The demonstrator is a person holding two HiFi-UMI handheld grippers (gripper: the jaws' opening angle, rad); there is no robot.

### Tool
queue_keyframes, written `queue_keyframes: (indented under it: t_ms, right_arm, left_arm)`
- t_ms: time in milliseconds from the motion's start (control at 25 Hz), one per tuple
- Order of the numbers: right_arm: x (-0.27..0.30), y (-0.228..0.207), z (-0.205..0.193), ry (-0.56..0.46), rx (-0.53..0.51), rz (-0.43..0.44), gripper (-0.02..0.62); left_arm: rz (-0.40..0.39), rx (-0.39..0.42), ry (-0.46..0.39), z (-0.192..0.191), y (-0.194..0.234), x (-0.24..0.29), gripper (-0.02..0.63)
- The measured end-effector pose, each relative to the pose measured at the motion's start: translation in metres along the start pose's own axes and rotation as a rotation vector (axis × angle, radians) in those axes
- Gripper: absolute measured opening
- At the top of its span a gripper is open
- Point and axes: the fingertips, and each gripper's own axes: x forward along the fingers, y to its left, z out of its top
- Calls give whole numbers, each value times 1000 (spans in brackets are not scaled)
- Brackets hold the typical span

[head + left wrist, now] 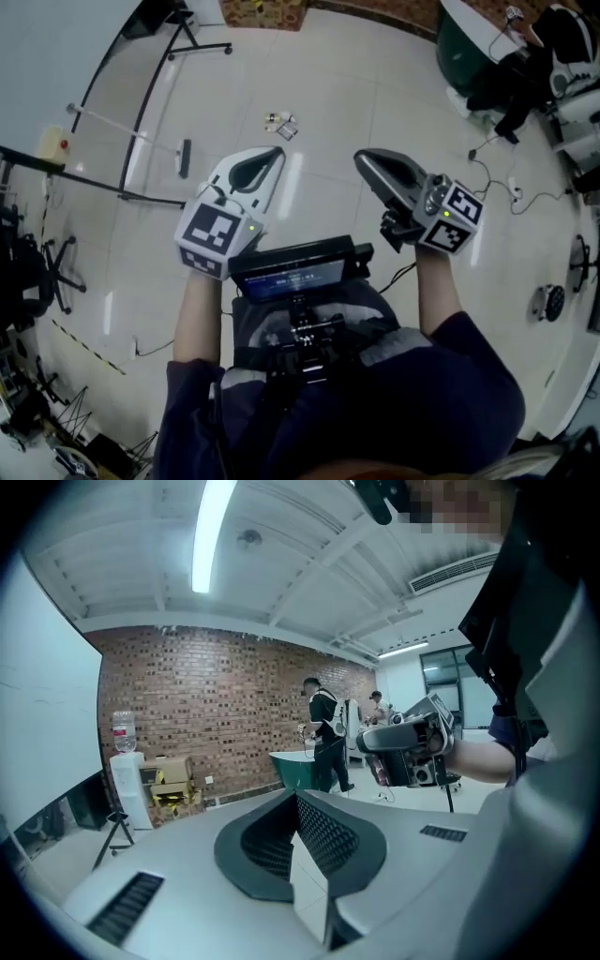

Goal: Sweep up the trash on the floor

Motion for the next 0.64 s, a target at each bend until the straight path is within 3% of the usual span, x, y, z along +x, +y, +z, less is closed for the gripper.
queue_keyframes:
  t_ms: [280,640]
  right_arm:
    - [46,7,-17,28,5,56,8]
    - [107,36,-28,55,-30,78,8]
  left_arm:
    - [45,-32,-13,-19,30,-26,8]
    - [44,-53,-35,-34,69,-57,8]
